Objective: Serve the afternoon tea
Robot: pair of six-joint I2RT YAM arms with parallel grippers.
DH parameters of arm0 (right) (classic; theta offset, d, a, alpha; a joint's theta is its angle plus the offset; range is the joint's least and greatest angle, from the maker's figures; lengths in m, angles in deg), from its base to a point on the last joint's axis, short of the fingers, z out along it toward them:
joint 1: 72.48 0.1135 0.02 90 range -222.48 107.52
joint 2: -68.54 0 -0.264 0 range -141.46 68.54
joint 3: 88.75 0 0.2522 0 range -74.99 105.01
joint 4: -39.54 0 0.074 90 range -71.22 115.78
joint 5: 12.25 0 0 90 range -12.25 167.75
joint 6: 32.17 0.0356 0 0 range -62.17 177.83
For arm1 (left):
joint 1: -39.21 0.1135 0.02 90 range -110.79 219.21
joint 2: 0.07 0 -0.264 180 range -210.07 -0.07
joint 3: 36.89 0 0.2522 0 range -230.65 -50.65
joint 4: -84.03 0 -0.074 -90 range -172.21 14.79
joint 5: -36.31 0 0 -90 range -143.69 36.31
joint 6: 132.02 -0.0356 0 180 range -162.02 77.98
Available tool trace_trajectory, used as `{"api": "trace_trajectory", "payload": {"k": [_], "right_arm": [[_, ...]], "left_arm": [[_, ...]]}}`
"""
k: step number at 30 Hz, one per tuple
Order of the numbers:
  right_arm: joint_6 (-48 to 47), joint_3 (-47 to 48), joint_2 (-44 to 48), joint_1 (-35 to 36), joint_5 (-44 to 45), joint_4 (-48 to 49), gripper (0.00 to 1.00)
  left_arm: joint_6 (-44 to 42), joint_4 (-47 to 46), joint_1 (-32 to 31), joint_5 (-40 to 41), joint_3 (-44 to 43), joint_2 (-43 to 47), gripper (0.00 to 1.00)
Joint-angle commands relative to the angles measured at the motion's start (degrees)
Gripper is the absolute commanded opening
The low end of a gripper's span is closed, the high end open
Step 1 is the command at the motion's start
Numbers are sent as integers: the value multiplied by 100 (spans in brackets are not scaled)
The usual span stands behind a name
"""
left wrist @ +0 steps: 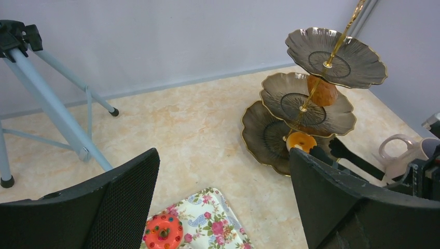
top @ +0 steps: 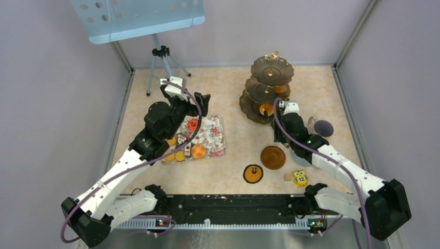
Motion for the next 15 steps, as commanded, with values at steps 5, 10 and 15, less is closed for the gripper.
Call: {"api": "trace_trajectory", "payload": {"k": [5,10,15], "right_arm": [[27,467,467,1027,-1418,-190,49],[323,677,-223,1781,-2176,853,51],[786,1337,-1378,2322,-2135,1578,53]], "left_arm": [[25,-196,-28,-16,-46,15,99],[0,-217,-28,129,-18,48,99],[-58,-282,-21,248,51,219,99]]}}
